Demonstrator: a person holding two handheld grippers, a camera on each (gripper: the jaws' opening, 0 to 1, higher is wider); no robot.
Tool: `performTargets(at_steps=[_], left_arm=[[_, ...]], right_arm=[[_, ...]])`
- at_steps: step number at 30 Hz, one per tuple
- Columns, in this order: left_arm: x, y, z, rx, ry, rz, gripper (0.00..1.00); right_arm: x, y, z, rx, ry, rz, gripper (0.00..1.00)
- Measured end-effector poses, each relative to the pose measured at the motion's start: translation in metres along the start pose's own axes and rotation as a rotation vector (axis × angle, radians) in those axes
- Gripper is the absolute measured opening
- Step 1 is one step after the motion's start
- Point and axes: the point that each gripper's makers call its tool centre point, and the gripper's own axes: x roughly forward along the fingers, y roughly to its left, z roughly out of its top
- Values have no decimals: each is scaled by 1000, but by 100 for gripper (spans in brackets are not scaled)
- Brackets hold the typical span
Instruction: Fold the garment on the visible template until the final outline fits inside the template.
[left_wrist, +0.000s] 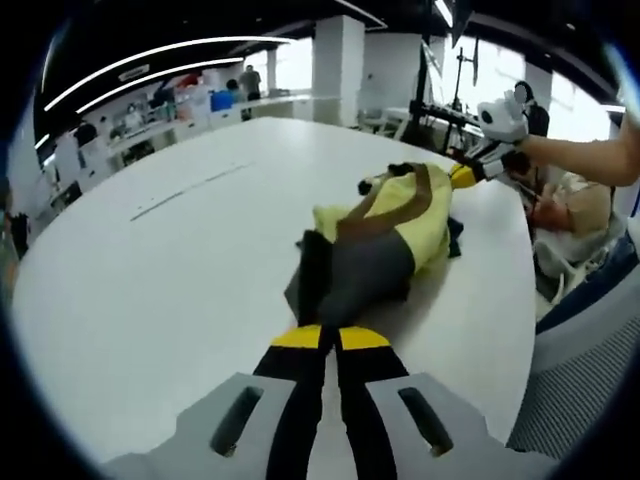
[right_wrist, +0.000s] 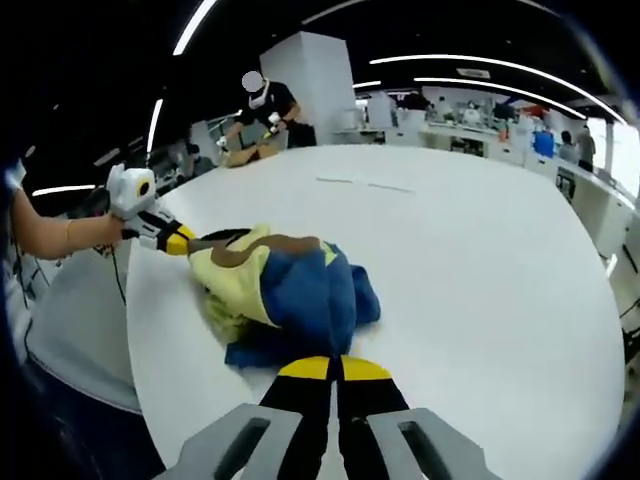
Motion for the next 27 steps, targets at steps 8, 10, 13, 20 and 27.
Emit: performTargets(at_steps=[8, 10, 13, 20, 27], left_arm=[[-12, -6, 10, 15, -31, -28, 19], [-13, -9, 16, 17, -46, -49, 21], [-10, -11, 24, 22, -60, -74, 22], [5, -13, 31, 12, -40, -124, 22], [16, -11, 22, -20, 13, -178, 24]], right_arm=[[-14, 14, 15, 30, -45, 65, 15], [-14, 15, 20, 35, -52, 77, 17], [-13, 14, 26, 38, -56, 78, 17], [-3, 10, 34, 58, -48, 95, 15], [4, 12, 29, 66, -7, 118, 12]])
